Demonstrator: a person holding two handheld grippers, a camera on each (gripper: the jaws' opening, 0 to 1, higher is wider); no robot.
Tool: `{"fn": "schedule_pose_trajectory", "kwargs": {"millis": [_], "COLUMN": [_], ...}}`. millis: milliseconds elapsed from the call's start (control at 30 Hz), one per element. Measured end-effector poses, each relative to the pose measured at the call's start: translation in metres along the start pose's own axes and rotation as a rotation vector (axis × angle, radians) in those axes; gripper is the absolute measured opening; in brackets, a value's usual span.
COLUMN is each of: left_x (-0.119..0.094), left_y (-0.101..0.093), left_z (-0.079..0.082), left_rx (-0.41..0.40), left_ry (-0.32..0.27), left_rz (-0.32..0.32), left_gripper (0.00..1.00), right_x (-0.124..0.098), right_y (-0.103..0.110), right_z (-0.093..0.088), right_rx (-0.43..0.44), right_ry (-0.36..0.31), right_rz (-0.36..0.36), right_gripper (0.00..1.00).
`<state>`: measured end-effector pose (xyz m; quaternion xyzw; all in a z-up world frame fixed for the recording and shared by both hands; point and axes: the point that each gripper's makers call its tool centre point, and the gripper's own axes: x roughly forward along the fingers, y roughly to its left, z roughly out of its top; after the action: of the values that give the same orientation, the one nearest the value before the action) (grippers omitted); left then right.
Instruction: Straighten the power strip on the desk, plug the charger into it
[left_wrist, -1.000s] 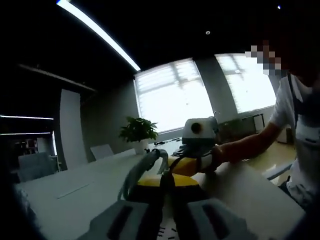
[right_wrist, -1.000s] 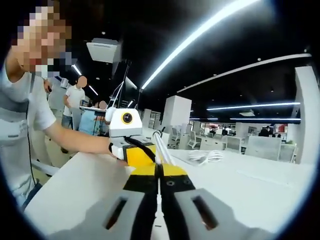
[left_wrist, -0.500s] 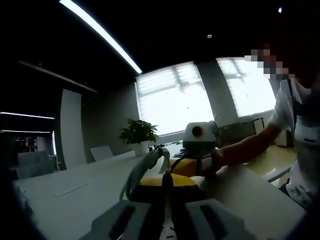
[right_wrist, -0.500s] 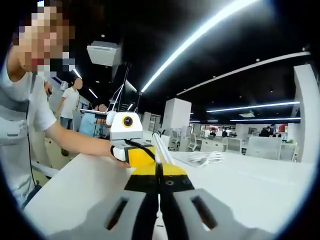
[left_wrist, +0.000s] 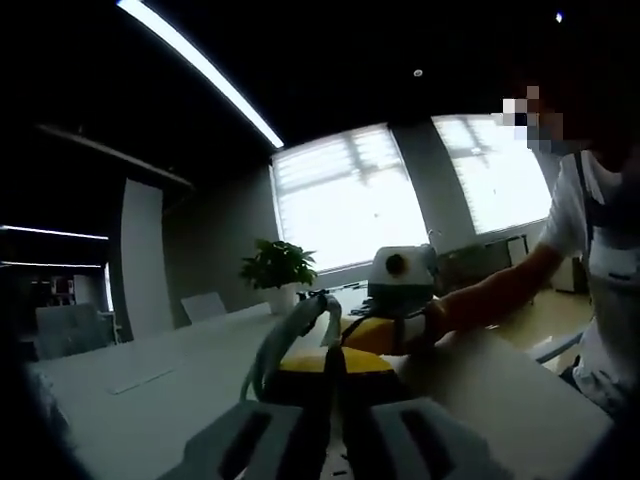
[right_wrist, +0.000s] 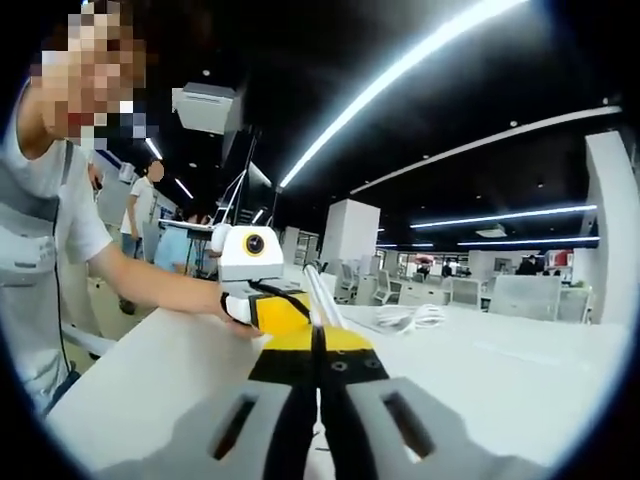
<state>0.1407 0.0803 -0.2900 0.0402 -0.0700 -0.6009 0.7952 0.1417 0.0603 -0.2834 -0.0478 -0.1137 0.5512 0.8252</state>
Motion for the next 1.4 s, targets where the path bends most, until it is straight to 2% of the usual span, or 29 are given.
{"fn": "schedule_pose_trajectory", "kwargs": {"millis": [67,133,167,200,267,300,400,433,533,600,767,1033,1267,1333,1400], "left_x": [-0.001,-0.002,-0.003,-0.003,-0.005,-0.005,-0.006,-0.005,-0.004,-0.004,-0.002,0.003,0.004,0.004,0.003], "left_y": [0.0,0.001,0.0,0.0,0.001,0.0,-0.004,-0.006,-0.006,-0.005,-0.002,0.001,0.004,0.003,0.003], "left_z": [0.0,0.0,0.0,0.0,-0.002,-0.002,-0.003,-0.003,-0.003,-0.004,-0.003,-0.002,-0.002,-0.001,-0.001], "left_rx": [-0.007,-0.024,-0.02,-0.016,-0.001,-0.006,-0.006,-0.007,0.015,0.017,0.0,0.014,0.022,0.027,0.027], "left_ry": [-0.017,-0.023,-0.025,-0.022,-0.006,-0.006,-0.001,0.0,0.008,0.008,-0.002,-0.008,-0.013,-0.012,-0.011], "left_rz": [-0.009,-0.017,-0.027,-0.025,-0.015,-0.014,-0.026,-0.031,-0.029,-0.029,-0.026,-0.019,-0.016,-0.017,-0.016], "left_gripper": [0.06,0.07,0.07,0.07,0.11,0.13,0.15,0.15,0.16,0.17,0.18,0.14,0.11,0.1,0.11], "right_x": [0.0,0.002,0.002,0.001,0.002,0.003,0.002,0.001,0.004,0.007,0.012,0.021,0.021,0.021,0.018], "right_y": [0.003,0.004,0.01,0.014,0.016,0.015,0.009,0.004,0.006,0.008,0.006,0.007,0.009,0.009,0.007], "right_z": [0.0,0.003,0.003,0.002,0.003,0.001,-0.001,-0.006,-0.011,-0.016,-0.011,-0.008,-0.006,0.005,0.006], "right_rx": [-0.003,-0.072,-0.074,-0.089,-0.072,-0.065,-0.061,-0.049,-0.046,-0.045,0.007,-0.013,-0.017,0.044,0.05], "right_ry": [-0.008,-0.014,-0.017,-0.015,-0.014,-0.003,0.005,0.029,0.053,0.078,0.064,0.087,0.069,0.022,0.02], "right_rz": [0.014,0.006,0.027,0.042,0.053,0.044,0.02,0.002,0.01,0.036,0.089,0.149,0.156,0.149,0.14], "right_gripper": [0.0,0.01,0.01,0.05,0.22,0.25,0.23,0.25,0.27,0.26,0.27,0.27,0.28,0.32,0.31]}}
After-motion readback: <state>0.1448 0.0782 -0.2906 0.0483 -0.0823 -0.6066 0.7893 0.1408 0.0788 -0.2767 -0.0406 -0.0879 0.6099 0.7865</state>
